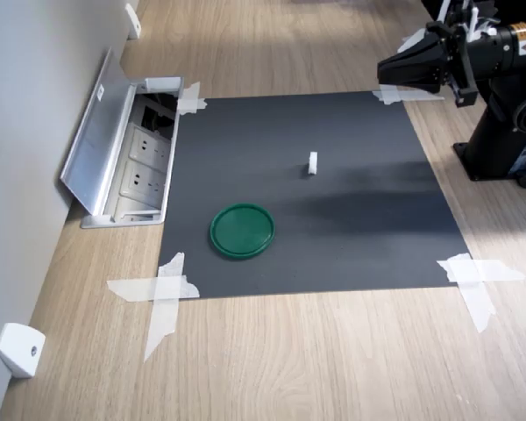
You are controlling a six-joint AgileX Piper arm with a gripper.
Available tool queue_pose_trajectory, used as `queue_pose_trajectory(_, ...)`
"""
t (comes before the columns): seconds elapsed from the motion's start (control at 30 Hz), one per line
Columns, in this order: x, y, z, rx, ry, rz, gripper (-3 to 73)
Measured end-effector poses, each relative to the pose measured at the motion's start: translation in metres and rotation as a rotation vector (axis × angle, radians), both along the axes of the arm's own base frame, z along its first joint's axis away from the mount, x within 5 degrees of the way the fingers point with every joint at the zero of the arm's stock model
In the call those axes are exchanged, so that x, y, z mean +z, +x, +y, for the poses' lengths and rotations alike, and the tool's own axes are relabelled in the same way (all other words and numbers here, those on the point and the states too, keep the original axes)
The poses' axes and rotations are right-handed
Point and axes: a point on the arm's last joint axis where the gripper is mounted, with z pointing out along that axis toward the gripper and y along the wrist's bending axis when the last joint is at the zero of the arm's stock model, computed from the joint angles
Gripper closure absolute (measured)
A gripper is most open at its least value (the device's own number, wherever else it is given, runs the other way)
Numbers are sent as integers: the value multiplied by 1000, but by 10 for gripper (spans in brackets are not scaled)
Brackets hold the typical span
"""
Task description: Grasp a white terminal and put it on the green lid.
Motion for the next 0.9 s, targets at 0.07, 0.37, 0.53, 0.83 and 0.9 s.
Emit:
queue_pose_trajectory(0.07,0,0,0,0,0,0,703)
queue_pose_trajectory(0.37,9,-5,3,30,78,106,703)
queue_pose_trajectory(0.53,34,-11,4,42,39,71,703)
queue_pose_trajectory(0.83,42,-13,4,39,33,24,703)
queue_pose_trajectory(0.9,43,-13,4,39,33,22,703)
